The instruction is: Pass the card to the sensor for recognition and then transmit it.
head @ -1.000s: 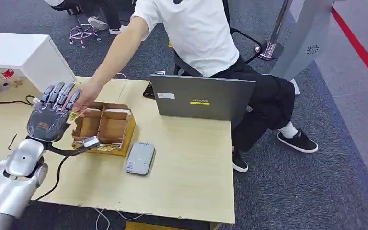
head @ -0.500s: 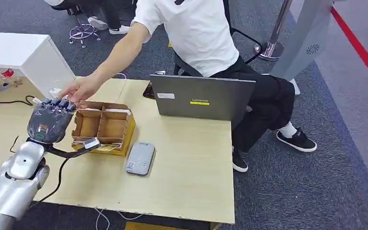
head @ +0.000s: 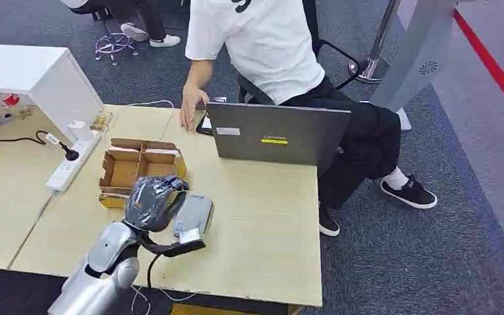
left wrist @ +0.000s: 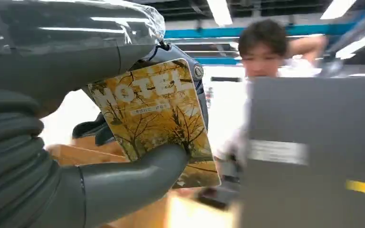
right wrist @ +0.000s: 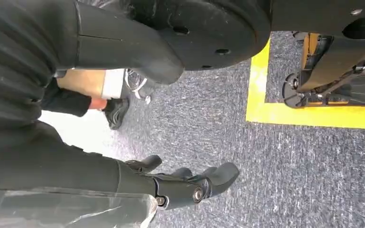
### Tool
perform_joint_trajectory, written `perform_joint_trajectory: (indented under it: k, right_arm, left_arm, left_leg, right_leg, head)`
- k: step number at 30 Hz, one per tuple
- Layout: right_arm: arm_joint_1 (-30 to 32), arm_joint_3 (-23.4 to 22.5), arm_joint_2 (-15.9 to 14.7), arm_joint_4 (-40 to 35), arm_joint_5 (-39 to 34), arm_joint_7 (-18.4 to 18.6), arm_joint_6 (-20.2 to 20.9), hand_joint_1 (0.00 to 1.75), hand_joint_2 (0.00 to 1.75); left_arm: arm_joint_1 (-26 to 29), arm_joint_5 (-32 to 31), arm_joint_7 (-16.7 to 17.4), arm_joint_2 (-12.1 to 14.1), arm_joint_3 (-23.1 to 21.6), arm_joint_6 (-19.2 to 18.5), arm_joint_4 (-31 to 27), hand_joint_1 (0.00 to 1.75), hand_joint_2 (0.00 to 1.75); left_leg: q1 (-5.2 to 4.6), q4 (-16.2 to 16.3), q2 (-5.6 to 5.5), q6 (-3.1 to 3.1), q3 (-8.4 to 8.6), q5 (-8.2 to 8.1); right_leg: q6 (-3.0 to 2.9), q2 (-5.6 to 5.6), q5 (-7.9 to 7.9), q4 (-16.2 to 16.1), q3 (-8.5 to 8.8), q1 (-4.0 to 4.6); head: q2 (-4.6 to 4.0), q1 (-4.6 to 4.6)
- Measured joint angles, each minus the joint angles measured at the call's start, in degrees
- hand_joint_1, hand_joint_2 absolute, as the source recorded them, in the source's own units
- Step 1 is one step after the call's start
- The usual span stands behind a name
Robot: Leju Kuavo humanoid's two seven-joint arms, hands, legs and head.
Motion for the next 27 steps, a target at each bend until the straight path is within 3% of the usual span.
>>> perform_joint_trajectory:
  k: [11, 18, 27]
  right_arm:
    - [0.0, -0.5, 0.0, 0.0, 0.5, -0.5, 0.1, 0.0, 1.75]
    - [-0.1, -0.5, 0.0, 0.0, 1.9, 0.9, 0.1, 0.0, 1.75]
    - [0.0, -0.8, 0.0, 0.0, 2.5, 1.4, 0.2, 0.0, 1.75]
  left_arm:
    - [0.0, -0.6, 0.3, -4.0, -3.8, -0.5, 0.4, 1.75, 1.75]
    - [-2.2, -6.9, 5.5, -7.4, -7.2, 0.2, 11.8, 1.75, 1.75]
    - [-3.5, -8.6, 7.7, -7.6, -7.6, 0.1, 20.3, 1.75, 1.75]
  left_leg:
    - [0.06, 0.0, 0.0, -0.02, 0.03, 0.02]
    - [0.02, 0.0, 0.03, -0.01, 0.02, 0.01]
    - [0.04, 0.0, 0.01, -0.02, 0.02, 0.01]
  right_leg:
    - [-0.02, -0.01, -0.01, 0.1, -0.03, 0.07]
    - [-0.01, 0.01, 0.0, 0.1, -0.01, 0.06]
    - [-0.02, 0.0, 0.0, 0.1, -0.03, 0.07]
  head:
    - [0.0, -0.04]
    - [0.0, 0.0]
    - [0.0, -0.02]
